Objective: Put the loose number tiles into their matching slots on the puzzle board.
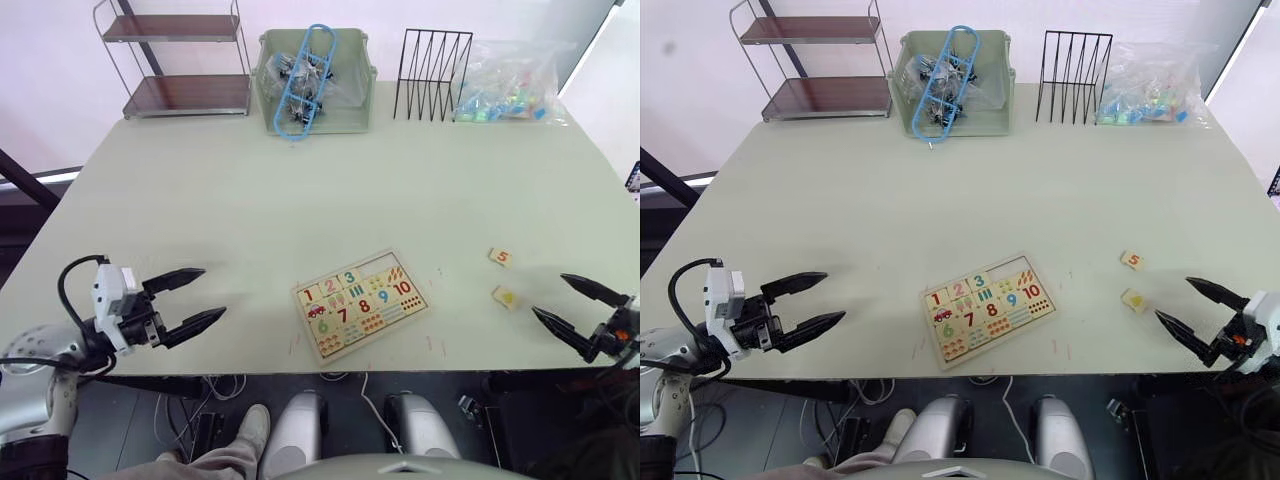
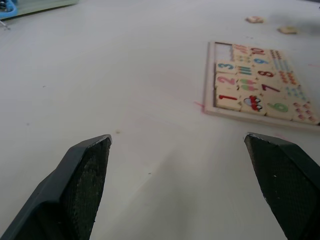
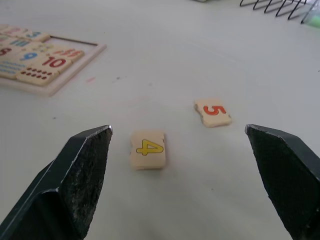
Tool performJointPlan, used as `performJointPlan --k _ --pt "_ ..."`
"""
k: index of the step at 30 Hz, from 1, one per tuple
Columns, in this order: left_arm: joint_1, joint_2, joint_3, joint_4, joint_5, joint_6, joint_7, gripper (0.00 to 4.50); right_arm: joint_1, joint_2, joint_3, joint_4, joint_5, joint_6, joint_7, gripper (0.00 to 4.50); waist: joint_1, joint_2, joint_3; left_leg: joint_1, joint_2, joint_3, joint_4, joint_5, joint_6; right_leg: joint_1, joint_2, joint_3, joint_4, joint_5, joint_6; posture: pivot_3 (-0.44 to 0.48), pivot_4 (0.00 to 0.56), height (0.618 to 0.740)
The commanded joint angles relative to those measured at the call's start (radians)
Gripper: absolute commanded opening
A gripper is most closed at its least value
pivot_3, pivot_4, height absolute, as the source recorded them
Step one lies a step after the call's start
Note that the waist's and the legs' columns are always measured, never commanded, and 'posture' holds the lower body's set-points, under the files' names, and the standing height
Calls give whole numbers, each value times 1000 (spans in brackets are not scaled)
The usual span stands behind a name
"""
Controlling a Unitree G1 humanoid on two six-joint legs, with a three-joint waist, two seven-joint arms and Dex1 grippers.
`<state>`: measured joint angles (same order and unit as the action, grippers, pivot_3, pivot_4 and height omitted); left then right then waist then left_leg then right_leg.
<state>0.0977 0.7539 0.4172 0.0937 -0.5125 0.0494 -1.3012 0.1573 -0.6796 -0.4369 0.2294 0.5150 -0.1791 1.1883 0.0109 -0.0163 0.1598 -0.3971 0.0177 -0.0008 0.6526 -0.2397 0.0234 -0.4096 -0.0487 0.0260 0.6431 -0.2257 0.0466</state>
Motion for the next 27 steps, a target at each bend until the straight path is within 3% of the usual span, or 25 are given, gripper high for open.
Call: performJointPlan --k 1,16,27 --pt "-28 9 -9 -5 6 -68 -20 4486 -15 -20 13 -30 -20 18 -20 4500 0 0 0 0 0 0 0 0 0 0 0 0 0 0 0 0 150 740" --pt "-218 60 -131 19 -51 -33 -239 4486 -47 -57 129 -138 -151 170 -156 4500 0 0 0 0 -1 0 0 0 0 0 0 0 0 0 0 0 150 740" --pt "-222 82 -171 -19 -125 -18 -313 4486 15 -63 150 -249 -164 324 -231 4500 -1 0 0 -1 0 0 0 0 0 0 0 0 0 0 0 0 150 740"
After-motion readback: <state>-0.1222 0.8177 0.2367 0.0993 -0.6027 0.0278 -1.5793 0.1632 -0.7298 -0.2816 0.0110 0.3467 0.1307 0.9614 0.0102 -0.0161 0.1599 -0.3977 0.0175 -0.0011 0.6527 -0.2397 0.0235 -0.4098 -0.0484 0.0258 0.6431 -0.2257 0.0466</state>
